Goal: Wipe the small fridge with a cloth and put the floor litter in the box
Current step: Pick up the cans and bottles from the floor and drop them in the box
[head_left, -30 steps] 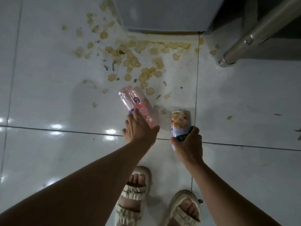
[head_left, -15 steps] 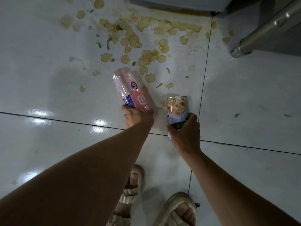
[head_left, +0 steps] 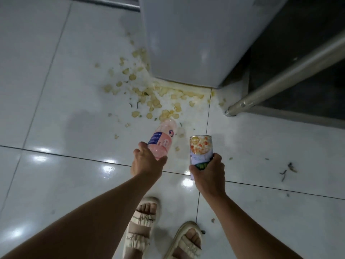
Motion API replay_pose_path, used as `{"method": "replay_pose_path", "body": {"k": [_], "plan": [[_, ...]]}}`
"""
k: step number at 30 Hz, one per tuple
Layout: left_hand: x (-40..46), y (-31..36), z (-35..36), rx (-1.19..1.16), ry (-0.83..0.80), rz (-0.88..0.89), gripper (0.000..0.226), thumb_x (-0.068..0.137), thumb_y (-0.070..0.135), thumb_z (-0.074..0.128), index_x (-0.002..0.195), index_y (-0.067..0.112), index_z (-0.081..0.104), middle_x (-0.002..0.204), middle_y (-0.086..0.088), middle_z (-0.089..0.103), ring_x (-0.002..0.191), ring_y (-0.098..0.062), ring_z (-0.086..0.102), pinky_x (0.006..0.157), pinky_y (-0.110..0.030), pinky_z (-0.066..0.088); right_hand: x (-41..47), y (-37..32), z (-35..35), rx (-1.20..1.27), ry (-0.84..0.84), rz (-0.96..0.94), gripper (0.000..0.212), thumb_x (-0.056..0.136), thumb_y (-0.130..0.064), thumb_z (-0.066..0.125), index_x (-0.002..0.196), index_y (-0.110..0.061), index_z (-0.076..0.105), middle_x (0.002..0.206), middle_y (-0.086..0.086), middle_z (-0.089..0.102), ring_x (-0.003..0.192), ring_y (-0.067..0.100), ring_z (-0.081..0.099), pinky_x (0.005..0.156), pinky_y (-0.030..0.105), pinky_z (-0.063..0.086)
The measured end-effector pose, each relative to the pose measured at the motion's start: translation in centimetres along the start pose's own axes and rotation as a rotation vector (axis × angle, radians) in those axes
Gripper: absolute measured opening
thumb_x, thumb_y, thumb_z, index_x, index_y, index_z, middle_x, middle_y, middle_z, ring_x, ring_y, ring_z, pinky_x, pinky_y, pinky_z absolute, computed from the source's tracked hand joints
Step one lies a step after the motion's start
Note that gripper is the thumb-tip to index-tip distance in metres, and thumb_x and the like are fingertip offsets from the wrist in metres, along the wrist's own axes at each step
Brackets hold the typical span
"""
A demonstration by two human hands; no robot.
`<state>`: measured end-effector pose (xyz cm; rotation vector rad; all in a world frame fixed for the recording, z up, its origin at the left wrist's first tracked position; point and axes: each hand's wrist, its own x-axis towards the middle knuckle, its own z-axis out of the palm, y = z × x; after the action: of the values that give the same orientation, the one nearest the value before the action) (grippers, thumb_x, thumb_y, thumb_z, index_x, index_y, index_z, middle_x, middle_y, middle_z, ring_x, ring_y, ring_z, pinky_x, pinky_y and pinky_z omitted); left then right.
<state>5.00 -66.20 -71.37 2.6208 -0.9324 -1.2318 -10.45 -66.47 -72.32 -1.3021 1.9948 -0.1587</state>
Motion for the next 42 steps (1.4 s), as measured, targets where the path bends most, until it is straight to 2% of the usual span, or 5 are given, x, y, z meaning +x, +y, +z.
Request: {"method": "replay_pose_path", "body": {"k": [14,22,33,38,42], "plan": [[-21.1,10.2,-21.3,0.11,0.11,0.22,0.063,0.076,0.039,0.072,0.123,0.016,0.037,0.113,-0.01,0.052,0.094,-0.027,0.057,0.074,-0.034,0.047,-15.0,-13.5,-24.2,0.139,0.018,-0.071,0.061,0.071,-0.027,0.076,0.119,-0.009,0.041,0.107,0.011,0.055,0.091,0.023,0.057,0.069,0.031,0.052],[-31.9,15.0,-27.8,0.215,0.179,0.449,0.057,0.075,0.04,0.07,0.12,0.021,0.041,0.109,-0.005,0.053,0.087,-0.021,0.058,0.075,-0.032,0.051,-22.7,-15.8,-35.2,0.218,0.08,-0.114,0.061,0.073,-0.028,0.076,0.122,-0.012,0.042,0.108,0.006,0.056,0.087,0.015,0.056,0.052,0.012,0.038],[-40.2,19.6,-32.6,0.473,0.135,0.798,0.059,0.072,0.041,0.071,0.124,0.026,0.046,0.11,-0.001,0.053,0.098,-0.021,0.058,0.081,-0.032,0.049,-32.0,-15.1,-43.0,0.329,0.31,0.01,0.054,0.072,-0.026,0.077,0.115,-0.013,0.045,0.107,0.006,0.058,0.077,0.011,0.053,0.047,0.009,0.035],[-43.3,19.7,-34.1,0.551,0.061,0.982,0.059,0.069,0.043,0.072,0.12,0.024,0.05,0.105,-0.005,0.054,0.097,-0.026,0.06,0.084,-0.036,0.051,-37.9,-14.5,-43.1,0.338,0.46,0.129,0.058,0.069,-0.03,0.079,0.114,-0.012,0.046,0.106,0.008,0.061,0.092,0.021,0.06,0.069,0.024,0.047],[-46.6,18.6,-34.4,0.61,0.023,1.109,0.065,0.07,0.048,0.071,0.125,0.026,0.046,0.114,-0.006,0.054,0.104,-0.025,0.059,0.085,-0.033,0.048,-43.8,-13.8,-43.1,0.395,0.562,0.244,0.058,0.072,-0.032,0.078,0.116,-0.013,0.045,0.106,0.006,0.06,0.072,0.01,0.056,0.061,0.019,0.044]]}}
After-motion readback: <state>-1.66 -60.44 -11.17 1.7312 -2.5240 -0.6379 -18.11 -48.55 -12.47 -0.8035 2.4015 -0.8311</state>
